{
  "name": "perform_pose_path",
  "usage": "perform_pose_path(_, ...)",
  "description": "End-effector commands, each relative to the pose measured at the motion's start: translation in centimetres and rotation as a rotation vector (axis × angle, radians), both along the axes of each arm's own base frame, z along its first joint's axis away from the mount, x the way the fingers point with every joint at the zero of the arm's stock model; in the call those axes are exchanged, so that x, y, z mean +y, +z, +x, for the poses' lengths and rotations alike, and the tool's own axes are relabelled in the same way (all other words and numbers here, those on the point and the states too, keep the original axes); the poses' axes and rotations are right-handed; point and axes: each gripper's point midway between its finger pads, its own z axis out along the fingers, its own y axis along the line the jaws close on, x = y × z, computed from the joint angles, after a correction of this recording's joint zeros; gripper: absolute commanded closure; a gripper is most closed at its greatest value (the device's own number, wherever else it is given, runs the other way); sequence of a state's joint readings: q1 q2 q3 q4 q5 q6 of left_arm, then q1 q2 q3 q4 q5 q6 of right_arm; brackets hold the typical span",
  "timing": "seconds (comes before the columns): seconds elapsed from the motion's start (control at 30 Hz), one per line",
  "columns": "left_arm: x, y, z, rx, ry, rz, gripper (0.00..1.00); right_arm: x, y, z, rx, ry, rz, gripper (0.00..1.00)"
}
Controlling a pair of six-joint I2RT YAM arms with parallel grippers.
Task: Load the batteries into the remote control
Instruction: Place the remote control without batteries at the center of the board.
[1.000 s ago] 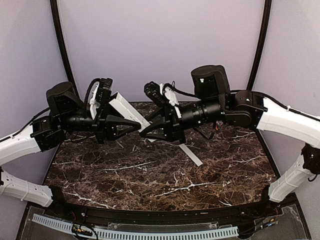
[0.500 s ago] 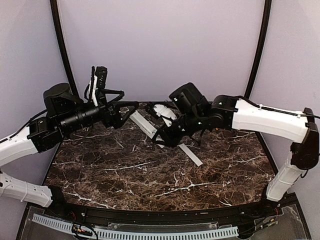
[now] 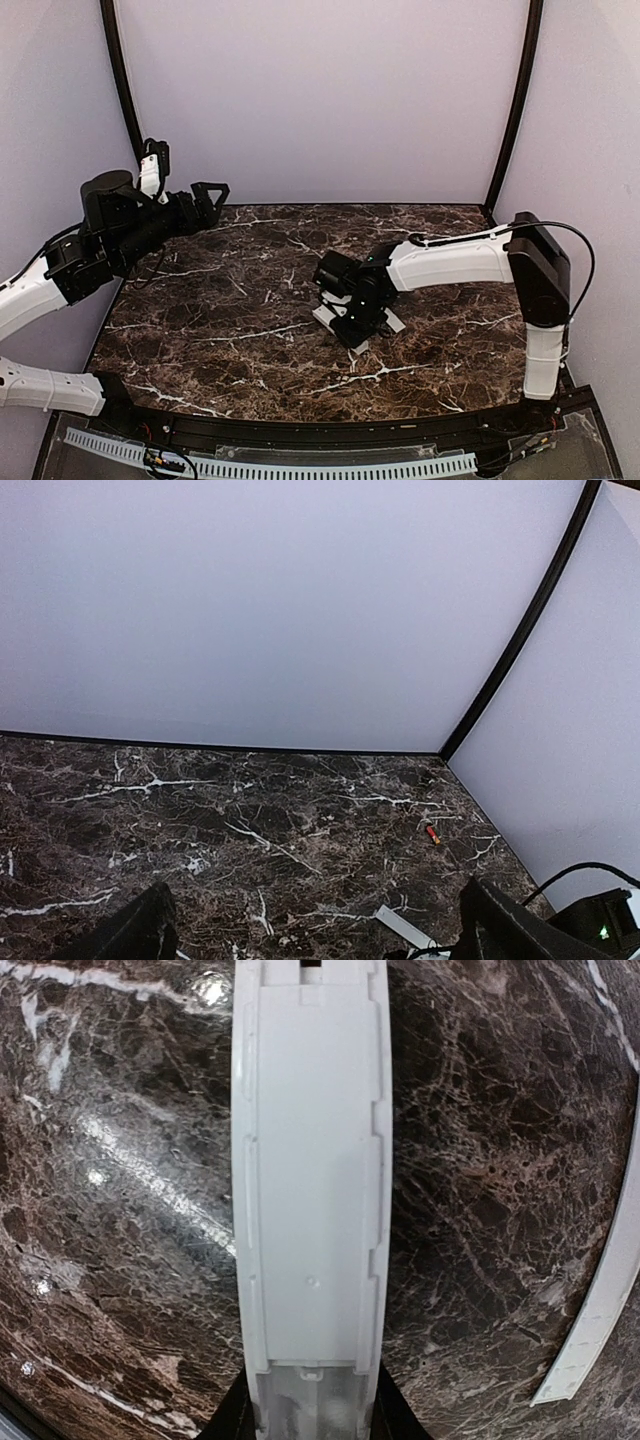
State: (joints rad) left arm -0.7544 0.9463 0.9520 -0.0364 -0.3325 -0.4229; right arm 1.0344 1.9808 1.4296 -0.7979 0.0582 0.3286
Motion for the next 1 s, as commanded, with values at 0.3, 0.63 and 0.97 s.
perform_pose_path(0.3,1.0,-0.7,0.3,0.014,0.048,0.010,0.02,-1.3,-3.5,-1.3,0.038,-0.077,-0.152,0.84)
perform_pose_path(0.63,1.2,-0.9,0.4,0.011,0.056,0.025,0.02,0.4,-1.3,-0.7,0.015,-0.034,-0.102,0.49)
perform_pose_path(0.97,1.2,-1.3,0.8,0.014,0.063,0.049,0.02,0.4,11.2,6.7,-0.196,-0.092,0.151,0.43)
